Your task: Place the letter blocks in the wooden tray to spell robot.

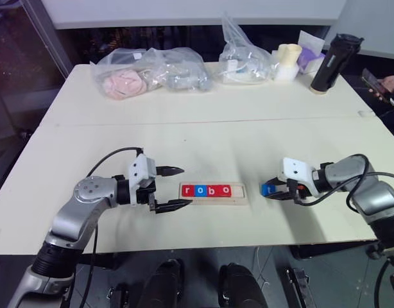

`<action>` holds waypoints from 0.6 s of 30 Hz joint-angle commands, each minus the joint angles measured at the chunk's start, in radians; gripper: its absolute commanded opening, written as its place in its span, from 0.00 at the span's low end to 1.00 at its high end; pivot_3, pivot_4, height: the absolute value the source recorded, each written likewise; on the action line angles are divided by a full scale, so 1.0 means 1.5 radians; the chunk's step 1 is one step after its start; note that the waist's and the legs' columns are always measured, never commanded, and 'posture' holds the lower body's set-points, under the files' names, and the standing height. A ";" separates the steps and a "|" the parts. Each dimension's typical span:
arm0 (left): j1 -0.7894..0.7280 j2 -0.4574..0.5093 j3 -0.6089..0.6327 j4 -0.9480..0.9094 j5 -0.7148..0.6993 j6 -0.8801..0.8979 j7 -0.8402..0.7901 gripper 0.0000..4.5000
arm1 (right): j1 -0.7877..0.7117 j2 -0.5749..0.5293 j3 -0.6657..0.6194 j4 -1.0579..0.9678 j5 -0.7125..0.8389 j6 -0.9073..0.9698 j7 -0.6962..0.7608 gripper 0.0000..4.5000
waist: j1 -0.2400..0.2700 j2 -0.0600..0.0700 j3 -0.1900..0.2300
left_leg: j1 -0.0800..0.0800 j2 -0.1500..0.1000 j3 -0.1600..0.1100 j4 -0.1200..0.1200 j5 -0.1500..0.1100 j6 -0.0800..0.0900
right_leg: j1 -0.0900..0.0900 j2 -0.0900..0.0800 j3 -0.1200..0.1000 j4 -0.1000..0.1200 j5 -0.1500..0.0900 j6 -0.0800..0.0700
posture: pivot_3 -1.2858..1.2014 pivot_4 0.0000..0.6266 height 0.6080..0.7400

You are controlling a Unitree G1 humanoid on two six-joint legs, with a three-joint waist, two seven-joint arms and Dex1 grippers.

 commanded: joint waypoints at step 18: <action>0.011 0.007 0.017 -0.040 -0.014 0.000 0.002 1.00 | -0.030 0.070 0.017 -0.168 -0.005 0.093 0.004 0.25 | 0.001 0.000 0.000 | -0.001 0.000 0.000 0.000 0.000 0.000 | -0.001 0.000 0.000 0.000 0.000 0.000 | 0.52 0.24 0.88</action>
